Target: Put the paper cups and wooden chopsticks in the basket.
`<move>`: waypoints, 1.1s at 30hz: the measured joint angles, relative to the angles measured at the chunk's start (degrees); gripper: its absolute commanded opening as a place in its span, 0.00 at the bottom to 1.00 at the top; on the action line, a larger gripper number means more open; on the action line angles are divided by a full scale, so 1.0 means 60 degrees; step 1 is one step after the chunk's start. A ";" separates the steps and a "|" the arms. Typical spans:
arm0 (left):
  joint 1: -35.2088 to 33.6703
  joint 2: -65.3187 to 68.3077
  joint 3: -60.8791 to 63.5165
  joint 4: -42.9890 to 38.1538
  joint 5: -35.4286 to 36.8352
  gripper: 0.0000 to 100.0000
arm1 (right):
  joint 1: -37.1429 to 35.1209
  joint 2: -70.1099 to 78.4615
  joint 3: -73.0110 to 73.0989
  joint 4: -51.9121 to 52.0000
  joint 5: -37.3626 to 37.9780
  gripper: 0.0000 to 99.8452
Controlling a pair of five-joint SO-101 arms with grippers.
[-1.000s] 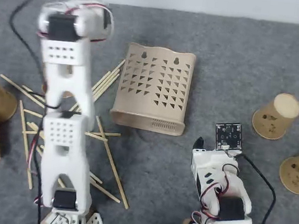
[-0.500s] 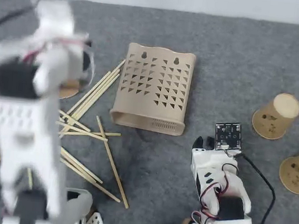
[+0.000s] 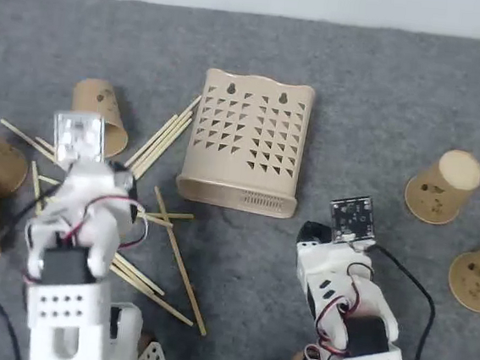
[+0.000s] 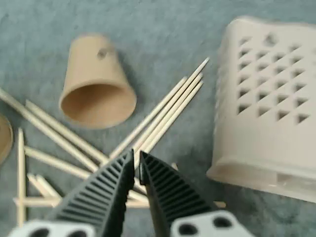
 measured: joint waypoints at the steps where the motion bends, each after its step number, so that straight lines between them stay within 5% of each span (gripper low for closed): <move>1: -0.0015 -0.0308 0.0425 -0.0161 0.0000 0.02 | -0.0308 0.0000 0.0000 0.0000 0.0000 0.01; 9: 0.0161 -0.1260 0.2857 -0.1758 -0.0410 0.02 | -0.2945 0.0000 0.0000 -0.0440 0.0000 0.01; 18: 0.0308 -0.1289 0.2945 -0.1846 -0.0615 0.02 | -0.2608 0.0396 0.0015 -0.2183 0.0000 0.01; 33: 0.0293 -0.1289 0.2960 -0.1846 -0.0689 0.02 | -0.1788 0.6886 -0.0088 -0.7941 0.0000 0.01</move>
